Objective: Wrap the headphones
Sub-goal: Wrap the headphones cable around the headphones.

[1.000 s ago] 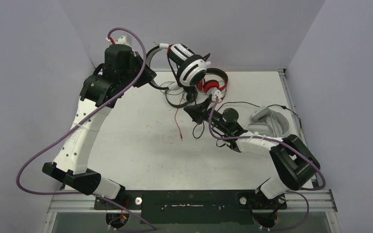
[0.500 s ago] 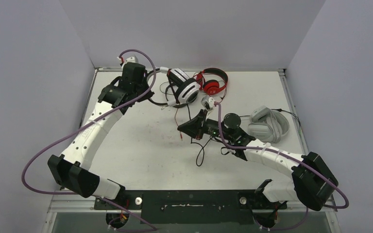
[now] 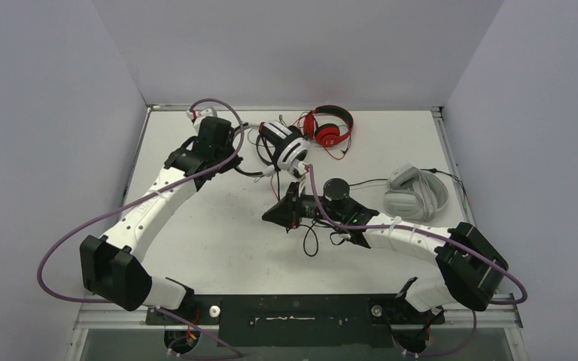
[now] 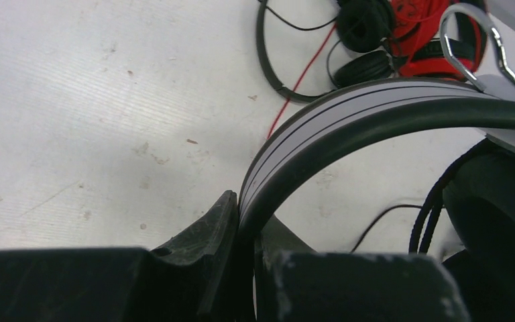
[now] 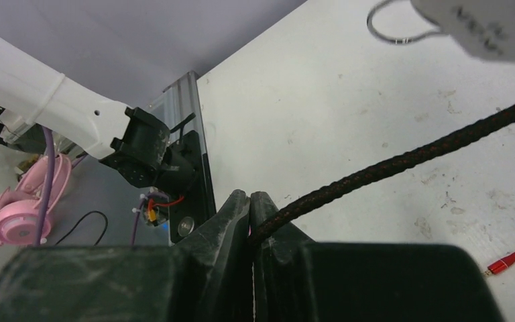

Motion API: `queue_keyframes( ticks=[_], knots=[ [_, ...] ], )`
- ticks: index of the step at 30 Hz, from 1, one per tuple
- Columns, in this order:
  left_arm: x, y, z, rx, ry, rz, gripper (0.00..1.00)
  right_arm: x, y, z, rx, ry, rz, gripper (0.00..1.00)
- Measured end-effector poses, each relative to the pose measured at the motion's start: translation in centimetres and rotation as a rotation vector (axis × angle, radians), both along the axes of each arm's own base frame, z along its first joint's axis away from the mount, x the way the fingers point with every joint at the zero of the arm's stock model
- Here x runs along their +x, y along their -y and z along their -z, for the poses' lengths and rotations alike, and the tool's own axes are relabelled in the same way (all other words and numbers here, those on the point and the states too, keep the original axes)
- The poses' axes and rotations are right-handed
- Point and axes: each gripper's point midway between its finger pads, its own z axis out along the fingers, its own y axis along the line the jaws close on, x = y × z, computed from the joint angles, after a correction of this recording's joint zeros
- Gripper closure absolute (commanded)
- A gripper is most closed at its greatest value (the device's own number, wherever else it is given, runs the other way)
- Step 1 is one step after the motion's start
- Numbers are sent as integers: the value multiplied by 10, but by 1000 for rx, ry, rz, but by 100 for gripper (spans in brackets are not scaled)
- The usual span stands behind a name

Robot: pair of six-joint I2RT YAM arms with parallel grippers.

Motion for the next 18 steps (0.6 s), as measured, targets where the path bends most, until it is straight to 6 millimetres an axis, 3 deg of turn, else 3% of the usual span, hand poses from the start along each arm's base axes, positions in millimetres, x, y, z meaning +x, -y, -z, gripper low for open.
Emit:
queue_keyframes(
  ticks=[10,15,18],
  knots=[
    [-12,-23,55,167,13,-17,100,-4,-6,-38,98,-67,-15,86],
    [-15,-15,52,300,115,74,100,9,-14,-75,162,-83,-8,87],
    [-21,-9,41,396,203,183,100,22,-12,-86,182,-115,14,90]
  ],
)
